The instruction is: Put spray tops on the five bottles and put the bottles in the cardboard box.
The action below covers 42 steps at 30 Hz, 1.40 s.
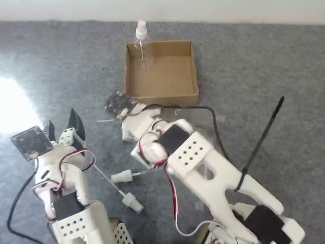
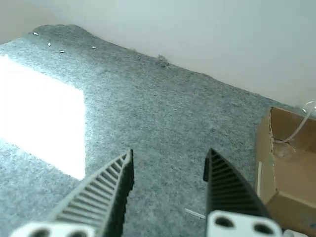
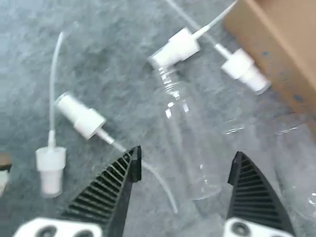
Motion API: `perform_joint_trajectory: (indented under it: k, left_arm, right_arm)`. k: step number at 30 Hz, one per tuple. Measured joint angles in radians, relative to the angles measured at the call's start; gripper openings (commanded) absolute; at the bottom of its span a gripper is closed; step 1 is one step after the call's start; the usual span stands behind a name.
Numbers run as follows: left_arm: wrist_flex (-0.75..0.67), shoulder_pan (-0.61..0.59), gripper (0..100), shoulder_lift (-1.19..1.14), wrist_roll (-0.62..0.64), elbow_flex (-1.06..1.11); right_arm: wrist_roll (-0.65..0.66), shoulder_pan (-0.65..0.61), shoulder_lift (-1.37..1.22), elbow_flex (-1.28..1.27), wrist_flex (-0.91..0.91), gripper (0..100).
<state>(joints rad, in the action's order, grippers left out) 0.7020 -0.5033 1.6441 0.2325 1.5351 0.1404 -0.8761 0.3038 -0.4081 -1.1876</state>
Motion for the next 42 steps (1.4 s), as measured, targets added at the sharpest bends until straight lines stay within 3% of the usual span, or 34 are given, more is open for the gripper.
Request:
perform_joint_trajectory:
  k: [5,18,29,35,42]
  left_arm:
    - [0.000,0.000,21,0.000,0.000,0.000]
    - [0.000,0.000,21,0.000,0.000,0.000]
    - [0.000,0.000,21,0.000,0.000,0.000]
    - [0.000,0.000,21,0.000,0.000,0.000]
    - [0.000,0.000,21,0.000,0.000,0.000]
  right_arm:
    - [0.012,-0.038,0.000,0.000,-0.025,26.0]
    - [0.232,-0.040,-0.215,0.000,0.095,26.2]
    - [0.244,0.025,-0.451,0.107,0.135,25.6]
    - [0.244,0.028,-0.499,0.161,0.117,13.0]
    - [0.245,0.043,-0.499,0.236,0.005,13.1]
